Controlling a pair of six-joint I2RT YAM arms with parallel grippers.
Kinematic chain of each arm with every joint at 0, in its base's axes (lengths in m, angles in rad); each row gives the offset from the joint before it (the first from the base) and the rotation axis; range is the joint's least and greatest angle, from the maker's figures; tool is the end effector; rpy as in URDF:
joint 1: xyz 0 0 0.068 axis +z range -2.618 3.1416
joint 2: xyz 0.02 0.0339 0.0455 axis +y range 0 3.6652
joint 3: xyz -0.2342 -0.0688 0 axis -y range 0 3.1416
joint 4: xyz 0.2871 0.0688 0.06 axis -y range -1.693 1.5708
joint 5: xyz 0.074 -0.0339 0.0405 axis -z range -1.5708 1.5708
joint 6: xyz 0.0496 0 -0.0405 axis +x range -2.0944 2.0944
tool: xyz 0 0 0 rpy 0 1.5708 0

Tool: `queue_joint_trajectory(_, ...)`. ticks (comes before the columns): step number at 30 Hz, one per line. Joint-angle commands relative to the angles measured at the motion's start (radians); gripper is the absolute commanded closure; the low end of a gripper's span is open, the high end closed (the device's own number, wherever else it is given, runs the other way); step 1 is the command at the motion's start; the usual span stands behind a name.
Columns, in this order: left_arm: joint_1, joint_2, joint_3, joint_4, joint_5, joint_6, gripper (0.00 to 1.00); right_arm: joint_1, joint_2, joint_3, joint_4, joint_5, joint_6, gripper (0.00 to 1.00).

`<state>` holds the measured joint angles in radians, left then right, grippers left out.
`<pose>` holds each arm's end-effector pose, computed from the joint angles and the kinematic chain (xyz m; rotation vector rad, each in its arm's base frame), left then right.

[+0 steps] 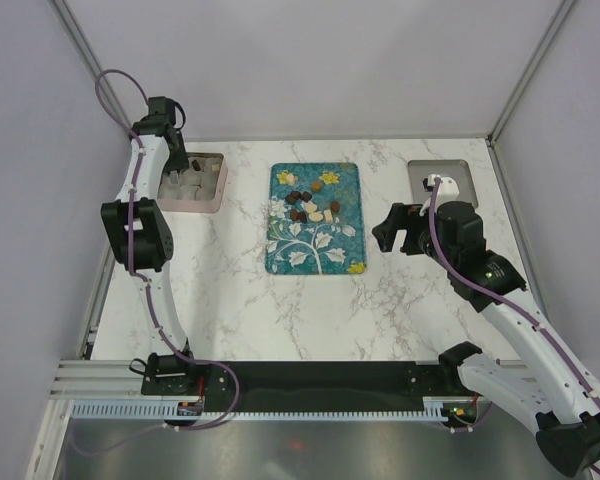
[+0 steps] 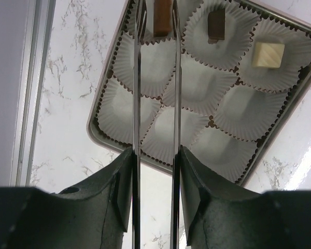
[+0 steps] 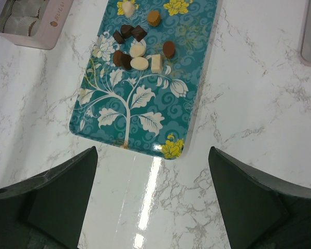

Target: Pack the chocolate

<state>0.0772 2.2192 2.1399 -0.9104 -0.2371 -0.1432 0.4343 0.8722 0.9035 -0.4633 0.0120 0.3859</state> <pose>0.5170 0.0517 0.2351 -0.3693 2.5152 0.2774 0.2422 0.1117 0.3100 -0.0415 2.0396 0.5094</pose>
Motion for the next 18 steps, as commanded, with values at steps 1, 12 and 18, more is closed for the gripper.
queue_joint_trajectory(1, 0.004, -0.009, 0.057, 0.033, -0.008, 0.045, 0.54, 0.0, 0.001, 0.014, 0.035, 0.002, -0.001, 0.04)
queue_joint_trajectory(12, -0.027, -0.127, 0.048, 0.031, 0.019, 0.036, 0.53, 0.0, -0.022, 0.018, 0.032, -0.004, 0.008, 0.03)
queue_joint_trajectory(18, -0.111, -0.288, -0.075, 0.034, 0.122, -0.01, 0.53, 0.0, -0.048, 0.023, -0.003, 0.008, 0.004, 0.03)
